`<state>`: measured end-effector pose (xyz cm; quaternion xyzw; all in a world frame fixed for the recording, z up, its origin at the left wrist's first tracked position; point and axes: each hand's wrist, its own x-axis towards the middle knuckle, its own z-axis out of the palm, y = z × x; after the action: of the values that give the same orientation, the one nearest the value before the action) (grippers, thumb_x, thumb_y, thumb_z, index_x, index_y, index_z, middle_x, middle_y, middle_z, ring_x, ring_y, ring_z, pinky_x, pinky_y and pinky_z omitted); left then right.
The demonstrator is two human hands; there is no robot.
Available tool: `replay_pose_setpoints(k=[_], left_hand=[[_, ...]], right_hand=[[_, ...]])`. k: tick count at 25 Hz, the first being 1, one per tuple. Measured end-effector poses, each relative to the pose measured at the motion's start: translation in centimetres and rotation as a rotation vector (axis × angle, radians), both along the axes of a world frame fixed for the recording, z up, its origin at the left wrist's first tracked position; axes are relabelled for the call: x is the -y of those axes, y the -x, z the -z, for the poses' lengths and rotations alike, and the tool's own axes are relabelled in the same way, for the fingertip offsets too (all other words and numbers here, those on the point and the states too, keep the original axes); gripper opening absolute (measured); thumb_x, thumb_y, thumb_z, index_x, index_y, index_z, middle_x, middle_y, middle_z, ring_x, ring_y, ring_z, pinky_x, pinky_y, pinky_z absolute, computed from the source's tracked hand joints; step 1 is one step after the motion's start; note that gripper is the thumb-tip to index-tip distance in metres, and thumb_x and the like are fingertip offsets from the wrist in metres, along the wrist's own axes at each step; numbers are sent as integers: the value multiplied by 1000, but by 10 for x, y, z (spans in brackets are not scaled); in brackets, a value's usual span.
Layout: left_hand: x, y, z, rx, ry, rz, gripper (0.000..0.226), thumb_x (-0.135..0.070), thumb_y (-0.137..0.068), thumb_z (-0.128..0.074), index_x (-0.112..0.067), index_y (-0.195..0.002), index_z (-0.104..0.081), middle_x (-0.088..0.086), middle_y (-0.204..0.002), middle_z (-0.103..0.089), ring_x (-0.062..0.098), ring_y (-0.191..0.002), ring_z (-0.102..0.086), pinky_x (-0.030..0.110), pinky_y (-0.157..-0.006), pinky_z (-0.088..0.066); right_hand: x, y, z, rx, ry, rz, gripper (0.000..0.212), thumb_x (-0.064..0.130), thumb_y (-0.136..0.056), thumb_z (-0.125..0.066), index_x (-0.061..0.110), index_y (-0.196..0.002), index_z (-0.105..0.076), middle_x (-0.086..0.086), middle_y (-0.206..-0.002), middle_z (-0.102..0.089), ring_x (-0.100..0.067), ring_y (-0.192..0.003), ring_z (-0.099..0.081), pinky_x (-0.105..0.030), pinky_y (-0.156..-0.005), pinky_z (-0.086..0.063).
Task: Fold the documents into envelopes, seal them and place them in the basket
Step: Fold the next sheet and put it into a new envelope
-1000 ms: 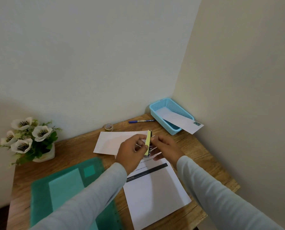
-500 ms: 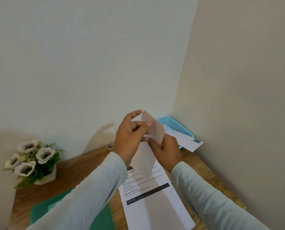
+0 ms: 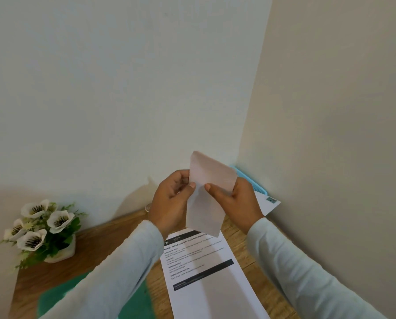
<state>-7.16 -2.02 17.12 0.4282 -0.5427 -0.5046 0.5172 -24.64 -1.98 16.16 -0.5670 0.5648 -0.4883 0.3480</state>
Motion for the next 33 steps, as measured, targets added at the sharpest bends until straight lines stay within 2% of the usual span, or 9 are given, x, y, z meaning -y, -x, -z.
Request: replay_pose_setpoints(k=[1, 3, 6, 12, 17, 20, 26, 29, 33], left_hand=[[-4, 0, 11, 11, -49, 8, 19, -21, -102, -59, -32, -116, -66, -11, -111, -73, 15, -104, -70, 31, -81, -61], [-14, -3, 33, 84, -111, 7, 23, -19, -100, -62, -35, -117, -66, -17, -108, -73, 8, -106, -68, 23, -81, -59], [-19, -5, 45, 169, -119, -13, 24, -22, -98, -66, -40, -115, -66, -25, -106, -71, 0, -107, -65, 23, -89, -55], [-13, -1, 22, 110, 5, -94, 23, -24, -96, -68, -37, -113, -62, -20, -98, -70, -2, -94, -66, 13, -69, -55], [-5, 3, 12, 70, 92, -75, 14, -18, -95, -68, -21, -98, -55, -6, -96, -70, 14, -91, -68, 20, -70, -57], [-3, 2, 11, 83, 117, -14, 8, -12, -97, -64, -18, -94, -60, -7, -99, -69, 16, -97, -67, 22, -73, -57], [-6, 1, 12, 152, 130, 75, 18, -17, -96, -65, -29, -107, -74, -7, -117, -69, 14, -103, -64, 13, -74, -54], [-2, 0, 17, 228, 152, 48, 18, -22, -94, -70, -36, -106, -75, -14, -112, -71, 9, -100, -64, 13, -75, -54], [1, 2, 20, 300, 186, 0, 7, -32, -93, -70, -33, -98, -76, -15, -104, -68, 11, -102, -63, 23, -82, -57]], right_hand=[[-4, 0, 13, -11, -58, -9, 42, 43, -88, -77, 23, -122, -65, 3, -109, -71, -18, -99, -70, -38, -83, -63], [-15, 0, 41, -11, -142, -15, 48, 42, -85, -80, 26, -125, -60, 4, -115, -67, -18, -107, -67, -41, -88, -62], [-23, 1, 55, 51, -132, -7, 45, 35, -84, -82, 33, -121, -56, 8, -115, -65, -17, -109, -65, -39, -92, -61], [-22, 4, 31, 61, 31, 31, 36, 30, -86, -81, 31, -116, -61, 14, -109, -67, -6, -97, -66, -21, -77, -60], [-23, 11, 18, 127, 173, 144, 27, 34, -89, -78, 35, -105, -57, 15, -104, -68, -16, -96, -70, -38, -76, -64], [-25, 12, 14, 39, 190, 168, 23, 34, -93, -73, 42, -98, -52, 15, -109, -68, -13, -94, -70, -39, -74, -65], [-27, 13, 14, -205, 308, 79, 15, 38, -94, -71, 34, -104, -62, 26, -116, -53, -5, -109, -59, -29, -79, -61], [-25, 13, 16, -293, 285, 13, 16, 42, -93, -72, 34, -107, -68, 25, -124, -53, 0, -117, -53, -34, -90, -59], [-23, 11, 14, -351, 275, -8, 13, 42, -97, -66, 31, -101, -70, 18, -108, -64, -5, -105, -58, -42, -89, -56]])
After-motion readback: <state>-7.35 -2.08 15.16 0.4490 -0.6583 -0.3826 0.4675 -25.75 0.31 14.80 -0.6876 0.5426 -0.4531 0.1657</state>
